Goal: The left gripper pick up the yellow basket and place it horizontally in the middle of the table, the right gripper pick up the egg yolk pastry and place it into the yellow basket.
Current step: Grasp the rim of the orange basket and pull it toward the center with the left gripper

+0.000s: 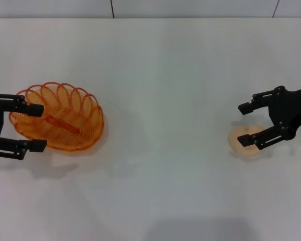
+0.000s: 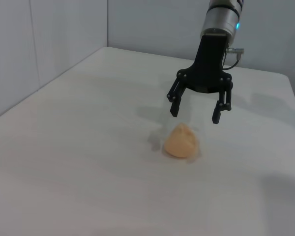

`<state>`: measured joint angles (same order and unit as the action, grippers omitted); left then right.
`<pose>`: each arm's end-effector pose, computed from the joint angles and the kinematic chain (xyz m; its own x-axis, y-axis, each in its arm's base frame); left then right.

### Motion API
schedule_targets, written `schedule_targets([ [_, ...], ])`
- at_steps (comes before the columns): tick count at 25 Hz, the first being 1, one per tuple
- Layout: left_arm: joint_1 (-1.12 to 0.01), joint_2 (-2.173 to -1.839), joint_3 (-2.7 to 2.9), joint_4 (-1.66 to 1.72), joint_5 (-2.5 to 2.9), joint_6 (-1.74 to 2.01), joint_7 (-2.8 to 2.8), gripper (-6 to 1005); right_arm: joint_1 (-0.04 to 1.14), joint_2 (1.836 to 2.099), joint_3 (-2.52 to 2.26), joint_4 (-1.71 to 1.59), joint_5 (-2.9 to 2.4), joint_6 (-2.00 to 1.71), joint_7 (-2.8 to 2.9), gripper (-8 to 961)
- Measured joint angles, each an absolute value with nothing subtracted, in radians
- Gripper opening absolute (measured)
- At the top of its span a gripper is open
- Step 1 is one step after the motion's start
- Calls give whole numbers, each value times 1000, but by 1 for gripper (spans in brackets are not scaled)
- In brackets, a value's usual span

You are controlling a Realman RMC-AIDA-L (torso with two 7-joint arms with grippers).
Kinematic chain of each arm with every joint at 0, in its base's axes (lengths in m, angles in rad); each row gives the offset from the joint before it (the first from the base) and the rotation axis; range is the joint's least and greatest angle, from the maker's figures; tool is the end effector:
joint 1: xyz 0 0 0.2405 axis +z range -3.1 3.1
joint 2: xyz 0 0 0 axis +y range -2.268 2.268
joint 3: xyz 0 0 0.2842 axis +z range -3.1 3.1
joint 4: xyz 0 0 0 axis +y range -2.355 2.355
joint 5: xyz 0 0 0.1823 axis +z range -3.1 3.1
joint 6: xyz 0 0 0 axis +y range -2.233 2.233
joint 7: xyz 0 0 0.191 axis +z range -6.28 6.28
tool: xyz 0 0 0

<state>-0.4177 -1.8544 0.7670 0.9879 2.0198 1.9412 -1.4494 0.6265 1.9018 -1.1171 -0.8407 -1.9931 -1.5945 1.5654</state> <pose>-0.2803 0.2902 0.0545 0.9472 0.1981 0.2523 0.2319 -0.9663 -0.1120 0.2342 0.3528 -0.0241 0.9745 -0.1870 -0.1243 -0.1965 -0.9781 -0.0693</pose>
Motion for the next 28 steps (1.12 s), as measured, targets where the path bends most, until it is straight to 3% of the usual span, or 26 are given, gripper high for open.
schedule_targets([
  [19,-438,-1852,765,989,2020,1927,-1455,757,635,1884,-1073,-856,-1995,-1596,1558,839],
  [28,-433,-1855,762,989,2020,1926,-1459,757,635,1890,-1053,-867,-1995,-1592,1546,839],
])
